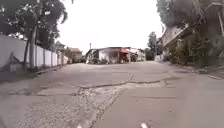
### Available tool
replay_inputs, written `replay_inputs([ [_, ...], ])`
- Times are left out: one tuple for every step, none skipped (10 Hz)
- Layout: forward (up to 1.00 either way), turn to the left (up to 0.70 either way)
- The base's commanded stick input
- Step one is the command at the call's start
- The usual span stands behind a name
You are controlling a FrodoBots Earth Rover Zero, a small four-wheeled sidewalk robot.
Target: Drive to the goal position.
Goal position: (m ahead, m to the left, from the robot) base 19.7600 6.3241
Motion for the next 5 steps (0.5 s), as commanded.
replay_inputs([
  [1.0, 0.27],
  [1.0, 0.04],
  [1.0, 0.0],
  [1.0, 0.0],
  [1.0, 0.0],
])
